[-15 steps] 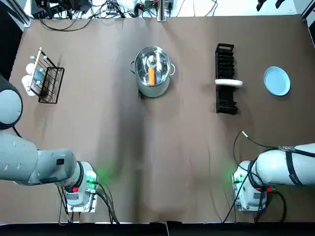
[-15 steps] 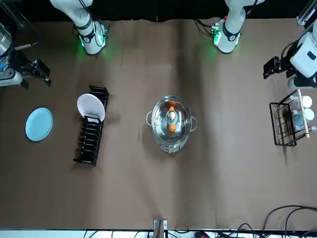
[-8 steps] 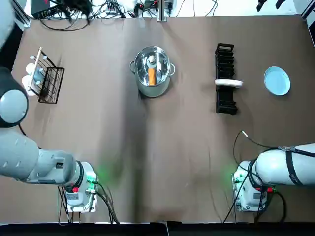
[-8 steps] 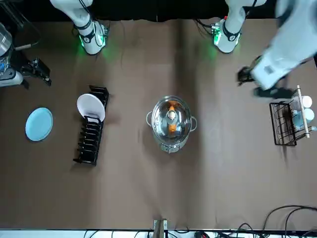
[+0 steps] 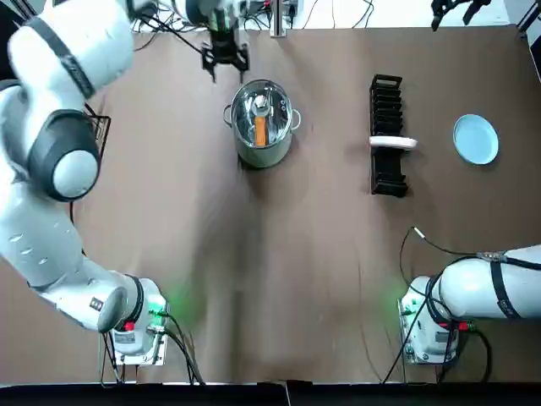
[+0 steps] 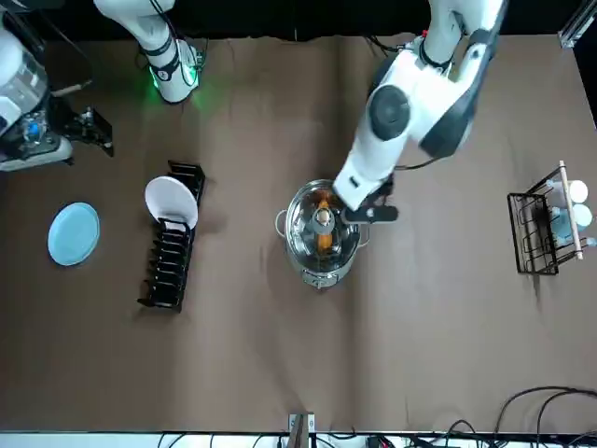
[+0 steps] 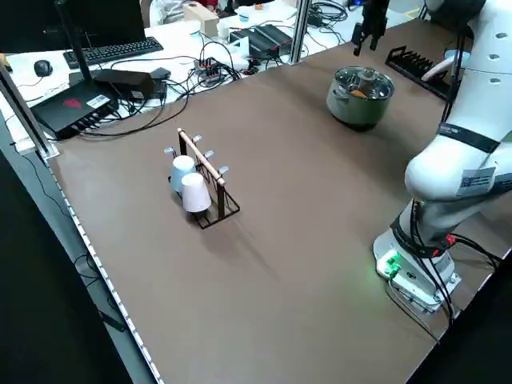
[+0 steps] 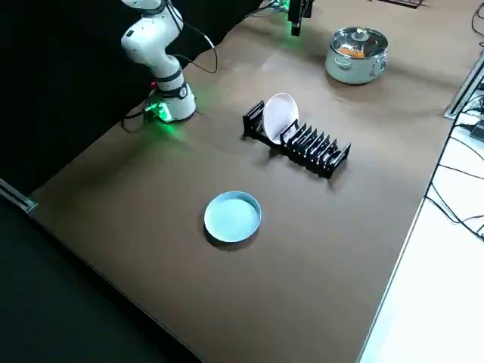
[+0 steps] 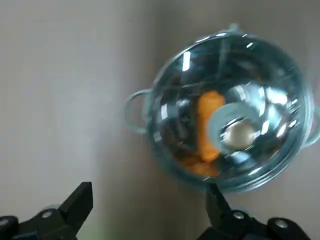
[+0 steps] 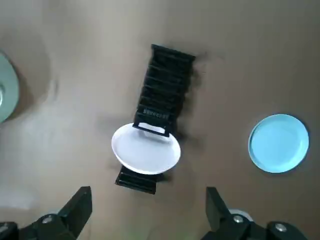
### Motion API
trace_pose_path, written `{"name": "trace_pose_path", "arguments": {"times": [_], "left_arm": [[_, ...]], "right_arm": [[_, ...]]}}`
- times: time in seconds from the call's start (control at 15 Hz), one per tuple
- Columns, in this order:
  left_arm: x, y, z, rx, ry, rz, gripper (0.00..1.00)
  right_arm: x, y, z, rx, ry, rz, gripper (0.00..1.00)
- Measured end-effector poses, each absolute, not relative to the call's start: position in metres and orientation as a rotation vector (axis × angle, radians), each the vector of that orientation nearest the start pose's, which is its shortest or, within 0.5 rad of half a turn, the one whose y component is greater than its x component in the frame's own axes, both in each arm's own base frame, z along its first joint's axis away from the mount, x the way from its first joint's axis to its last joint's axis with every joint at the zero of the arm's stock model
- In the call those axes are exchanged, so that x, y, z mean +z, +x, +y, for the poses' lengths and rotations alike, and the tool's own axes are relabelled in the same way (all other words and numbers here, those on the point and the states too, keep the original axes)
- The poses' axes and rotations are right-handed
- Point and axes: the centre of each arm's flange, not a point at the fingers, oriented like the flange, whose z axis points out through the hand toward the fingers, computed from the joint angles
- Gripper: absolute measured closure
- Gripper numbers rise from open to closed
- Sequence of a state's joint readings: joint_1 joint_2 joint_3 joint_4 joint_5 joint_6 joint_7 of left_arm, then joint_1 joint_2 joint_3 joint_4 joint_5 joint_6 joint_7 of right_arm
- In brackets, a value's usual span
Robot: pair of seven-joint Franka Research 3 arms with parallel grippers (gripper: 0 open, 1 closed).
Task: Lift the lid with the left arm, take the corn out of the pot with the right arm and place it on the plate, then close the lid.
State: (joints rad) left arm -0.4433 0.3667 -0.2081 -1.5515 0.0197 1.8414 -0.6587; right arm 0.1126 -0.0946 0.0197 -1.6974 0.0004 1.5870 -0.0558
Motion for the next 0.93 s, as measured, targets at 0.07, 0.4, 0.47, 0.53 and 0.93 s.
{"name": "trace_pose_path", "arguments": {"times": [0.07, 0.4, 0.47, 0.53, 0.93], "left_arm": [[0.423, 0.537, -0.397, 0.106, -3.164, -0.067, 0.00], [0.371, 0.550, -0.427, 0.001, -3.246, -0.118, 0.00], [0.365, 0.551, -0.431, -0.007, -3.253, -0.113, 0.00], [0.360, 0.549, -0.436, -0.008, -3.256, -0.103, 0.00], [0.358, 0.532, -0.458, -0.002, -3.255, -0.105, 0.02]], "right_arm": [[0.615, 0.519, 0.077, 0.047, -3.128, -0.318, 0.00], [0.605, 0.512, 0.095, 0.152, -3.120, -0.373, 0.00], [0.602, 0.514, 0.096, 0.156, -3.119, -0.373, 0.00], [0.598, 0.517, 0.096, 0.163, -3.119, -0.372, 0.00], [0.530, 0.547, 0.097, 0.345, -3.110, -0.360, 0.00]]}}
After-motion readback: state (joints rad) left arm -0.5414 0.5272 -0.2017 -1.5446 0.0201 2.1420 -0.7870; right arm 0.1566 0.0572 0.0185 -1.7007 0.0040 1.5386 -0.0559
